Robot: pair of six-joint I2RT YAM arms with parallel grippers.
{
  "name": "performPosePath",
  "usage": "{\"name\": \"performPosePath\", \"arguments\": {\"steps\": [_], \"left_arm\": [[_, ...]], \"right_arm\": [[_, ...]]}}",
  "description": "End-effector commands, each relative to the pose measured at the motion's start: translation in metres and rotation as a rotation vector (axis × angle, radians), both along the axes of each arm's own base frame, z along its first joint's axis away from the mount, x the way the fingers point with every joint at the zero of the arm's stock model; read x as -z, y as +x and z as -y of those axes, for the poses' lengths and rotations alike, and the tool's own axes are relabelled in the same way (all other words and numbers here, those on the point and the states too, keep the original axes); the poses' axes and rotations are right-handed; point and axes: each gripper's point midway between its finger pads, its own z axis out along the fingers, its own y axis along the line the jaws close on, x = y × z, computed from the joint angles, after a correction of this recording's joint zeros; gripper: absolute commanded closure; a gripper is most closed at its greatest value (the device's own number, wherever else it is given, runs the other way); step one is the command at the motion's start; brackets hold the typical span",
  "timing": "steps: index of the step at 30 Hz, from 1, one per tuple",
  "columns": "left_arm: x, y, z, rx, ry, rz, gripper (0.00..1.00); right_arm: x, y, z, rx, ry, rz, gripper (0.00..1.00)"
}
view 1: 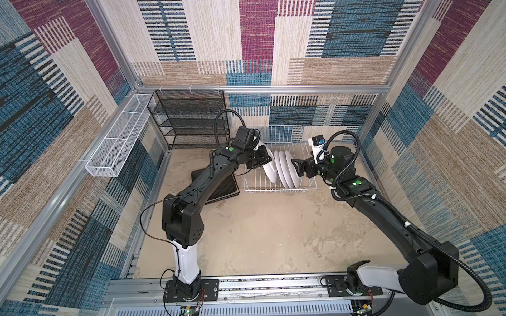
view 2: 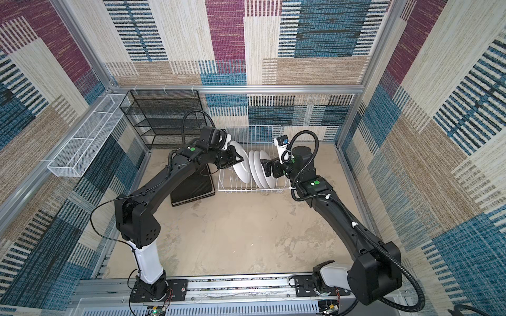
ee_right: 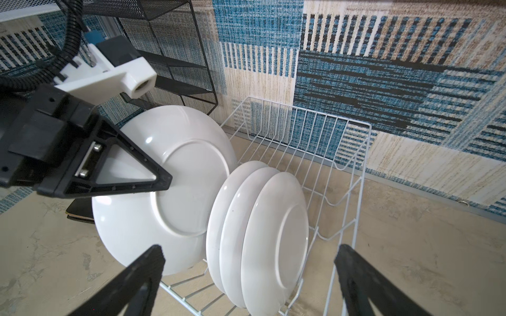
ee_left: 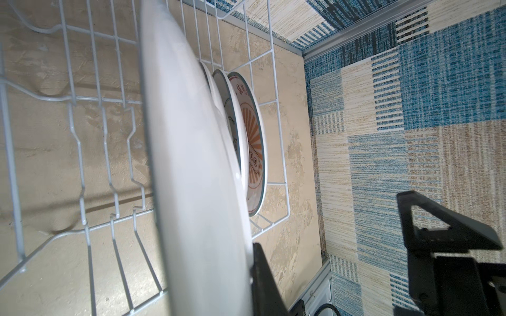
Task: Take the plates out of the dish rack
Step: 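Tilt the white plate out of the rack toward the right gripper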
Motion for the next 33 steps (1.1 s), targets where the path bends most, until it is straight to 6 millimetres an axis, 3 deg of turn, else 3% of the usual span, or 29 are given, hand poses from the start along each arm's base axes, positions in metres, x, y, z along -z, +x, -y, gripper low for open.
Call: {"name": "performPosePath", "arguments": {"steps": [1, 16, 26, 33], "left_arm": [[-0.025, 0.002, 0.002, 0.011, -0.05, 0.071, 1.0], [-0.066, -0.01, -0.021, 0.093, 0.072, 0.312, 1.0], [-0.093, -0.023, -0.049, 0.168, 0.292, 0.615, 1.0], [-0.102, -0.038, -0.073, 0.179, 0.481, 0.802, 1.0]], "right_arm": [[-0.015, 0.004, -0.003, -0.005, 0.036, 0.04, 0.0], [-0.02, 0.016, -0.01, -0.018, 0.104, -0.025, 0.0], [-0.057, 0.017, -0.016, -0.066, 0.28, -0.13, 0.0], [-0.065, 0.017, -0.029, -0.16, 0.438, -0.221, 0.0]]}}
